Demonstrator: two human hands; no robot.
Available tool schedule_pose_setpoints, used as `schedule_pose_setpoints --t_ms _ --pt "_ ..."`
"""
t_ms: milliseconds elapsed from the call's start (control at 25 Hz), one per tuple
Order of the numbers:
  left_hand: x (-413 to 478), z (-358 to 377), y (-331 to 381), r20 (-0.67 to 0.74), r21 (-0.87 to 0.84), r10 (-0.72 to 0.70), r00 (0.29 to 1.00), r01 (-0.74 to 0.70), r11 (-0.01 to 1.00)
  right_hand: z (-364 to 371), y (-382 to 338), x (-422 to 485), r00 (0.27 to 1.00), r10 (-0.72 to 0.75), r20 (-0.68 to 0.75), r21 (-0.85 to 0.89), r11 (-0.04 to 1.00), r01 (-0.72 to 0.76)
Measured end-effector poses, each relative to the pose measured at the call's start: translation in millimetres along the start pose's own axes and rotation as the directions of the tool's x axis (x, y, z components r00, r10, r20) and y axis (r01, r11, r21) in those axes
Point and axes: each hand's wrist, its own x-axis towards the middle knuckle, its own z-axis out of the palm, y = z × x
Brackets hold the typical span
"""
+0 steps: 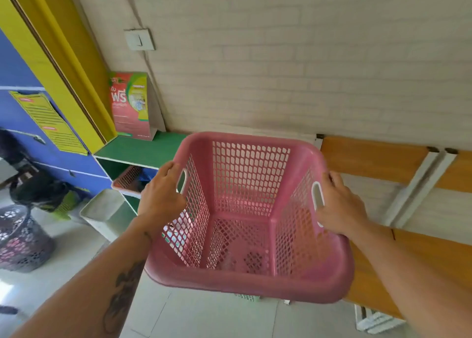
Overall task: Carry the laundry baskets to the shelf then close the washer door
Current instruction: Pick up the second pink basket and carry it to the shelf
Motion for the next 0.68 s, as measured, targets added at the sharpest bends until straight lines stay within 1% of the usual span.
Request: schedule_pose_setpoints --t_ms 80,160,360,440,560,600,680 --pt "22.6 21.9 -12.7 0.047 -0.005 0.006 0.999 -0.006 1.000 17.5 -8.4 20.0 1.000 0.008 0.003 0.017 1.000 -0.008" --pt "51.1 40.3 -30.3 0.065 -0.007 0.047 0.997 -0.047 0.999 28.3 -23.2 43.2 0.999 0.038 -0.004 0.035 0.999 -0.038" --pt "125.6 71.9 -77.0 0.110 -0.059 0.112 0.988 -0.106 0.993 52.1 -73.3 96.2 0.990 0.123 0.074 -0.054 0.991 -0.119" --pt "155.0 89.1 -97.1 0.141 -0.077 0.163 0.977 -0.153 0.985 73.8 -90.1 110.7 0.980 0.177 0.092 -0.078 0.982 -0.170" --pt "181.1 132.8 -117.9 0.207 -0.123 0.226 0.952 -0.203 0.971 114.8 -96.8 119.3 0.953 0.264 0.152 -0.059 0.964 -0.258" --pt "182.9 153.7 -123.4 0.234 -0.135 0.227 0.945 -0.199 0.971 132.0 -95.7 120.9 0.940 0.293 0.176 -0.057 0.956 -0.287" --pt "172.5 198.9 -130.1 0.293 -0.157 0.207 0.933 -0.166 0.974 166.1 -88.9 119.2 0.917 0.344 0.202 -0.113 0.938 -0.327"
